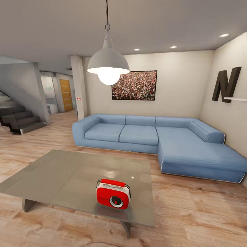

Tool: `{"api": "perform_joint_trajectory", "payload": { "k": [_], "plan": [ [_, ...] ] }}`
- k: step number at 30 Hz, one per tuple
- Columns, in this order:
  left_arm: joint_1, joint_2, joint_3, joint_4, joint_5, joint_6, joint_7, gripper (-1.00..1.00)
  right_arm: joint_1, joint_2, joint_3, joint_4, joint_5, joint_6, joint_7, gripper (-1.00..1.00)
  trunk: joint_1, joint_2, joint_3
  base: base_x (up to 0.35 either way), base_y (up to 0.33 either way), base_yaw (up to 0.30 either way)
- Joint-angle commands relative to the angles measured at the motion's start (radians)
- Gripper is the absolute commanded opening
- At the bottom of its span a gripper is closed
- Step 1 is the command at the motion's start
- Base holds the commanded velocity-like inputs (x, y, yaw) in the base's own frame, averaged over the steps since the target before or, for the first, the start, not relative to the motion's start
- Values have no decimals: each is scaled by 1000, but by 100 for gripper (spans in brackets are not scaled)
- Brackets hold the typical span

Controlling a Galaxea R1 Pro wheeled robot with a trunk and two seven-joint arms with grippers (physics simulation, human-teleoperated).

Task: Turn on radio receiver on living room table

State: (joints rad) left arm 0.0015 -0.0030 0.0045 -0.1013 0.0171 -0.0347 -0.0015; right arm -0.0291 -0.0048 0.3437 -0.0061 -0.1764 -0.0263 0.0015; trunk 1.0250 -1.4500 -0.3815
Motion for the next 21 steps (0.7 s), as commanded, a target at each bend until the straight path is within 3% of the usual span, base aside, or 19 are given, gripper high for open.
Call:
{"api": "perform_joint_trajectory", "payload": {
  "k": [1, 5, 21],
  "plan": [
    [0, 0, 0, 0, 0, 0, 0, 100, 0, 0, 0, 0, 0, 0, 0, 100, 0, 0, 0, 0, 0, 0],
    [0, 1, 0, 0, 1, 7, -1, 100, 0, 3, 1, 0, 1, 1, 0, 100, 0, 0, 0, 134, 0, 0],
    [0, 7, 3, 0, 1, 10, -2, 100, 0, 2, 1, 0, 1, 0, -3, 100, 0, 0, 0, 320, 39, 0]
  ]
}}
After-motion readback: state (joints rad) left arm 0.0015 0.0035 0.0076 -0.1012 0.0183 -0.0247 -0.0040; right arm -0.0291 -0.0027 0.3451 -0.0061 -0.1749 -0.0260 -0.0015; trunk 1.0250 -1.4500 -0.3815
